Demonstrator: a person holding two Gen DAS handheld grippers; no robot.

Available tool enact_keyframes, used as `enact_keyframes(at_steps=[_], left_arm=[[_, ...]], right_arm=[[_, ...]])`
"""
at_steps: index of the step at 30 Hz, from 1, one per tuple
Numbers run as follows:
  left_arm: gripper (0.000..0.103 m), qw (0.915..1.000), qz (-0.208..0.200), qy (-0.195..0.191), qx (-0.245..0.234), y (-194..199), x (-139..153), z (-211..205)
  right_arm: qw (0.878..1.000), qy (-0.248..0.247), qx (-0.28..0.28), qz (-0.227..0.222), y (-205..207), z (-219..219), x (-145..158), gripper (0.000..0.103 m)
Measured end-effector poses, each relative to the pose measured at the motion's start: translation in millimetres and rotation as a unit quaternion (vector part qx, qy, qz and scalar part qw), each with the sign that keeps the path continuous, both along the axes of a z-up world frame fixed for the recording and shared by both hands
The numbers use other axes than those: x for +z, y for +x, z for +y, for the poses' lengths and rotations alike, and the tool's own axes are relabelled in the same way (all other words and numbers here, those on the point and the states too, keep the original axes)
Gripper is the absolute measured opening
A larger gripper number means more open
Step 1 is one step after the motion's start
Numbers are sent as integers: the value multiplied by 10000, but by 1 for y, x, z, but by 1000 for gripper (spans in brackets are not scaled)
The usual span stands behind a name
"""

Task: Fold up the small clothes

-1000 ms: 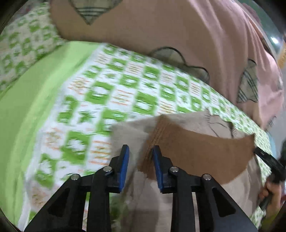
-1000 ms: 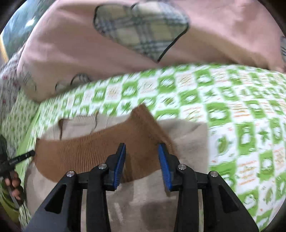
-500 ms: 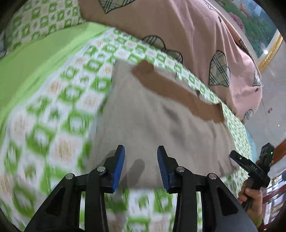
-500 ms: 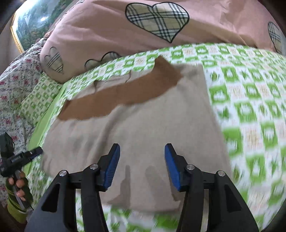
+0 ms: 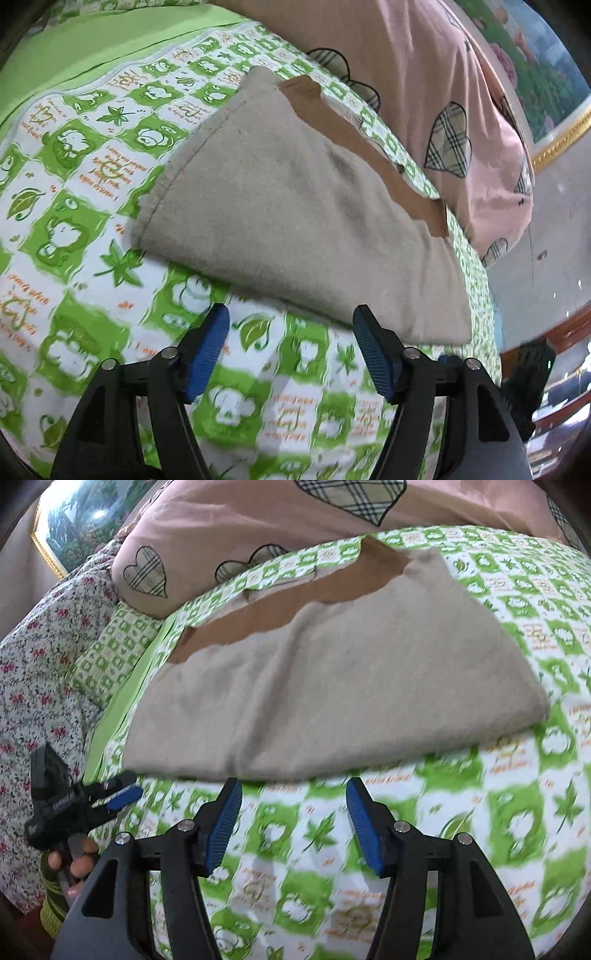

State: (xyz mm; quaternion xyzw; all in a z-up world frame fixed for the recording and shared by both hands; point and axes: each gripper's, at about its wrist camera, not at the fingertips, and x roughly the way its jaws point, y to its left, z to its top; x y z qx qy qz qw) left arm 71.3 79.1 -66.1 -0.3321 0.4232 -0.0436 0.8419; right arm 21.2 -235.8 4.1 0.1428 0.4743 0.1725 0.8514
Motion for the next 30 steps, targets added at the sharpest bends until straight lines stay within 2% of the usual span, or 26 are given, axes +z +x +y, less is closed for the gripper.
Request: enact_keyframes(at_steps=[11, 14, 15, 16, 17, 18, 19, 21, 25, 30], left_arm=[[73, 9961, -298, -399, 732, 53, -5, 34], [68, 9945, -339, -349, 926, 61, -3, 44], [62, 9944, -340, -283, 956, 65, -2, 44], [46, 9944, -350, -220, 976, 69, 0, 45], [37, 9945, -363, -188, 969, 72, 1, 45], [22, 9946, -395, -176, 942, 75, 3, 44], [13, 9947, -472, -130, 904, 77, 6, 42], [7, 9950, -683, 59, 726, 80, 20, 30], [7, 9919, -1193, 415, 139, 81, 58, -12], [7, 9852, -1413, 686, -686, 92, 80, -76]], right_arm=[[9999, 70, -113, -80, 7, -12, 7, 66], [9998, 114, -147, -96, 12, -17, 7, 67], [9998, 131, -150, -99, 15, -19, 7, 67], [9997, 136, -151, -103, 18, -20, 8, 67], [9997, 142, -152, -114, 21, -21, 8, 68], [9997, 166, -154, -129, 24, -22, 9, 68], [9996, 200, -157, -145, 26, -22, 10, 68], [9993, 296, -177, -155, 33, -27, 12, 68], [9981, 552, -243, -149, 52, -40, 18, 68], [9954, 938, -197, -36, 81, -58, 25, 68]])
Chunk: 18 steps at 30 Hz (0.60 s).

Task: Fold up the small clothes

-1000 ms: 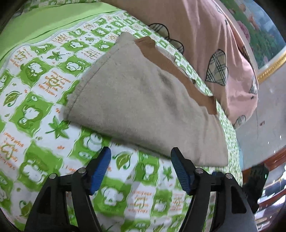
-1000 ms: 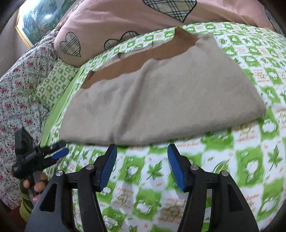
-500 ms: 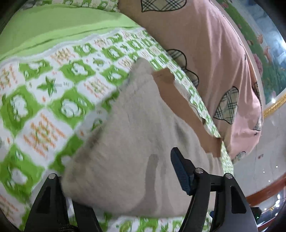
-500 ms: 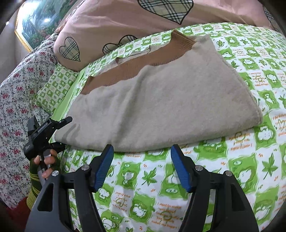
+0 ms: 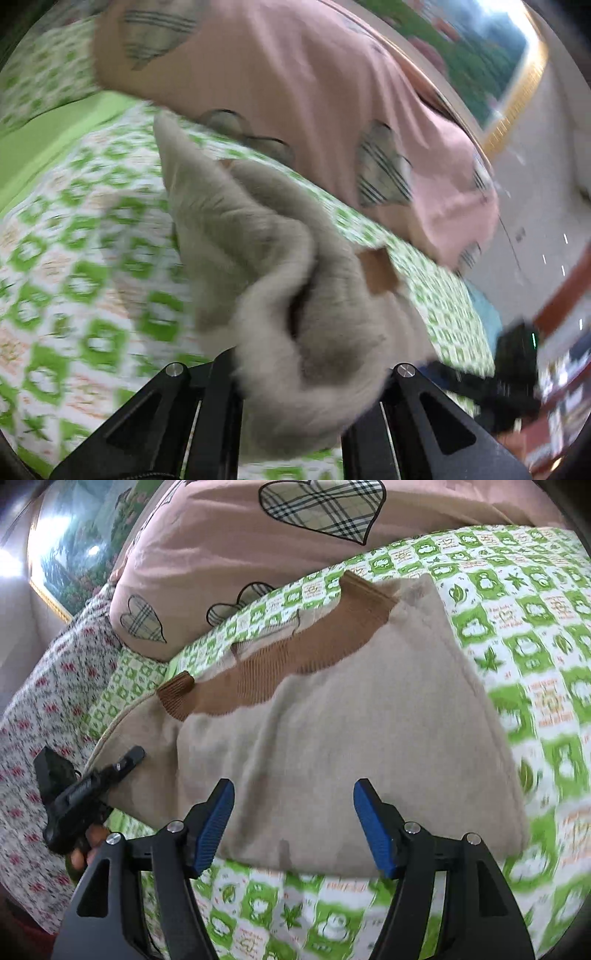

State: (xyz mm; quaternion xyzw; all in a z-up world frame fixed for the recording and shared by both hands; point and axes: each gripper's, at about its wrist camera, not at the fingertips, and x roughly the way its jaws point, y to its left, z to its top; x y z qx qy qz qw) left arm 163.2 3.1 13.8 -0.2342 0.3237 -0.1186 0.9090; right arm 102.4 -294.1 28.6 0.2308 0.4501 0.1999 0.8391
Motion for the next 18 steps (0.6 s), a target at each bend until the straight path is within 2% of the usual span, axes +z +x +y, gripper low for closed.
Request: enact_keyframes(at_steps=[5, 9, 14, 16, 17, 18], left_arm=[[7, 9966, 202, 487, -626, 11, -15, -61], [7, 9954, 366, 406, -792, 17, -29, -74], [7, 9954, 366, 344, -819, 18, -29, -70], [7, 9949, 336, 435, -847, 15, -27, -72], [7, 9946, 324, 488, -853, 15, -26, -74], [7, 9944, 302, 523, -868, 15, -22, -74]], right_arm=[[9981, 549, 232, 149, 40, -1, 3, 68], [9947, 763, 614, 302, 72, 22, 0, 69], [9881, 957, 1105, 474, 109, 71, -11, 69], [9887, 891, 1124, 433, 121, 87, -13, 57], [9894, 806, 1131, 416, 126, 93, -12, 33], [9902, 734, 1116, 395, 131, 97, -10, 18]])
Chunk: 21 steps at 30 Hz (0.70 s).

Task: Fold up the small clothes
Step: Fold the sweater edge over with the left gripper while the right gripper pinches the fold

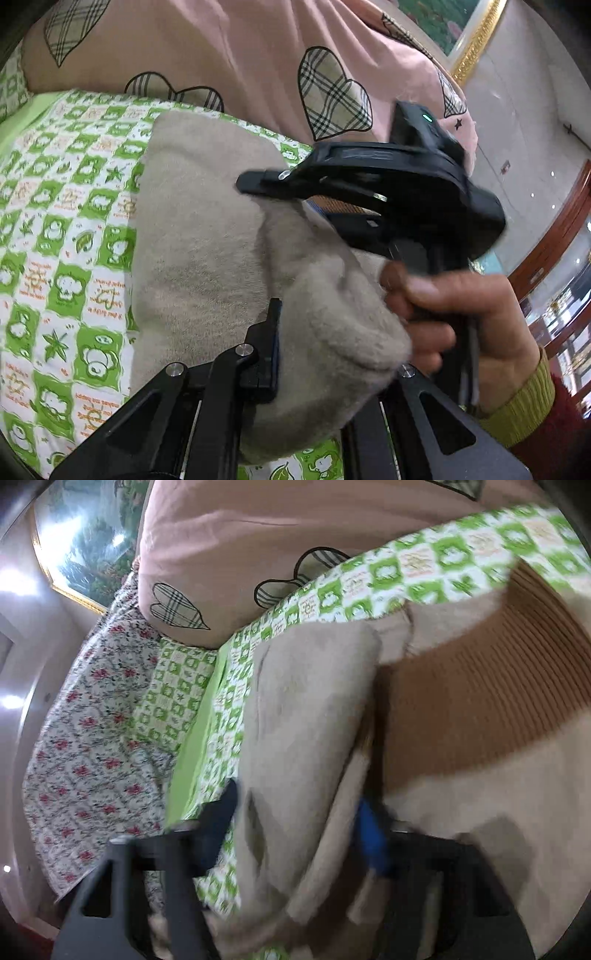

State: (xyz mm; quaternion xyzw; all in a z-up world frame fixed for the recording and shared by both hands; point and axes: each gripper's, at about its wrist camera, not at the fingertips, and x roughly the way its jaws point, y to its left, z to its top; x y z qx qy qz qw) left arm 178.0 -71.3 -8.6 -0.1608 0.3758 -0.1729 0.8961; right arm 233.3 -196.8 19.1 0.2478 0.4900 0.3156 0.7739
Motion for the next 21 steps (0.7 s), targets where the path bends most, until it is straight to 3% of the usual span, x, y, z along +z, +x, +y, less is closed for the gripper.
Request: enact_keyframes(at_steps=[2, 4, 8, 16, 21], left_arm=[[7, 9999, -106, -37, -68, 0, 11, -2], [7, 9994, -214, -121, -234, 3, 22, -12], [7, 9974, -197, -246, -654, 15, 27, -54], [7, 9929, 334, -216, -1119, 40, -17, -128], [9, 9915, 450, -105, -1214, 44, -28, -134]], right_arm=[[9998, -68, -21, -162, 3, -3, 12, 18], [9977, -255, 21, -625, -4, -13, 36, 17], [9929, -639, -112, -1000, -14, -49, 59, 17], [9829, -1599, -670, -615, -15, -129, 21, 17], [9812, -1643, -763, -662, -19, -141, 9, 17]])
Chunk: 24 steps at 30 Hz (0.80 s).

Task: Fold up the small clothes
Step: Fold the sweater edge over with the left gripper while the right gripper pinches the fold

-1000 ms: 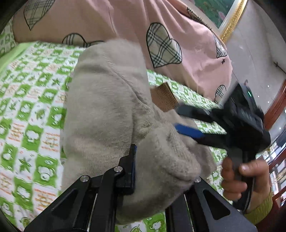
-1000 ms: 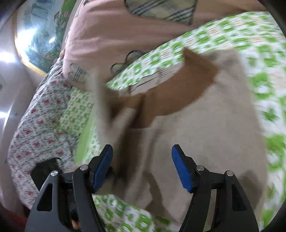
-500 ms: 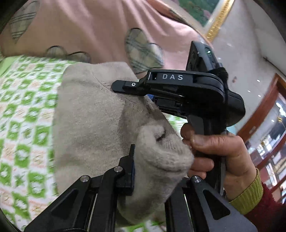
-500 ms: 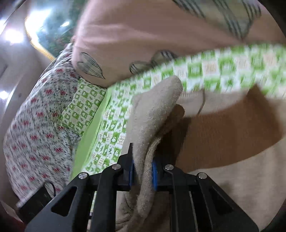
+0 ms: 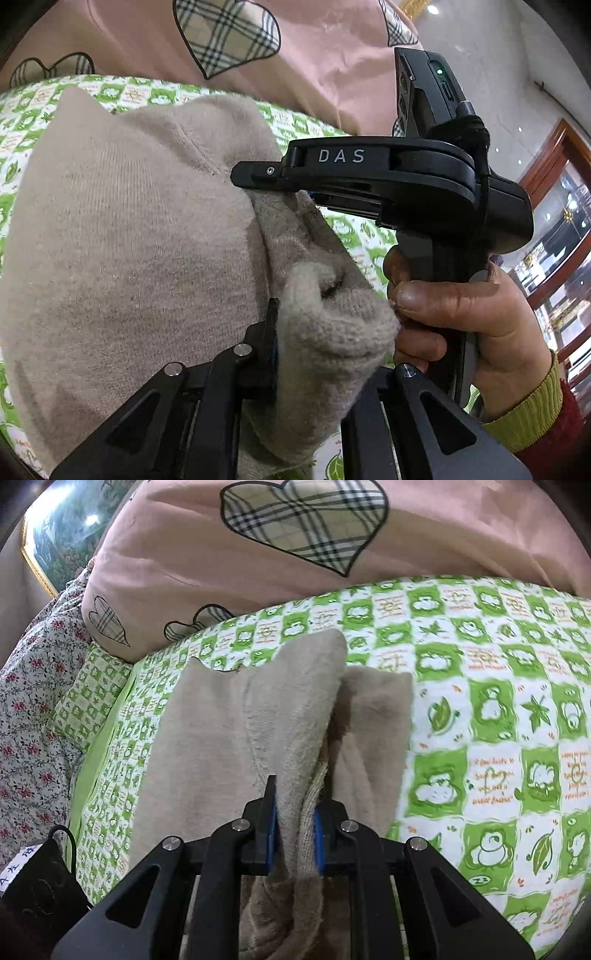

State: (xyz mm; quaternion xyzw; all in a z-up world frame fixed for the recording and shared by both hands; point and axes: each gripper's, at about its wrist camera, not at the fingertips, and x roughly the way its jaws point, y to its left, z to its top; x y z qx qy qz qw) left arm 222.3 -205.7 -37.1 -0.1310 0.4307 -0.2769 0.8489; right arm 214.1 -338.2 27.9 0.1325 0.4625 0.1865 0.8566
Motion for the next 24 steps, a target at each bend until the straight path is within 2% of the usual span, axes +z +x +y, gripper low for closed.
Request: enact_keyframes(at_steps=[2, 4, 5, 7, 8, 10, 11, 12, 15, 18, 24], left_arm=[[14, 9999, 105, -11, -28, 1, -2, 4], [26, 9996, 255, -88, -128, -3, 0, 14], [30, 9994, 296, -68, -157, -10, 3, 17], [45, 9994, 280, -66, -179, -23, 10, 32], [50, 9996, 247, -74, -147, -28, 15, 40], [66, 9998, 185, -88, -8, -41, 25, 64], [68, 9997, 164, -115, 130, -45, 29, 79], [71, 9994, 158, -170, 272, -48, 32, 94], [81, 9971, 246, -200, 685, -44, 35, 132], [81, 9941, 519, -308, 899, -25, 24, 153], [81, 9879, 1082, -641, 912, 17, -12, 168]], right_arm=[[10000, 44, -52, -26, 0, -1, -4, 18], [9998, 25, -187, -63, -4, -6, -5, 21], [9996, -8, -255, -105, -7, -8, -4, 27], [9991, -69, -391, -162, -13, -14, 0, 31], [9987, -123, -449, -194, -18, -16, 2, 34], [9973, -332, -624, -179, -27, -21, 6, 55], [9969, -363, -683, -154, -30, -24, 7, 72], [9970, -308, -696, -157, -33, -26, 7, 79], [9982, 163, -583, -57, -39, -32, 3, 81], [9976, 361, -564, 148, -37, -31, -6, 82], [9959, 658, -498, 378, -27, -31, -20, 82]])
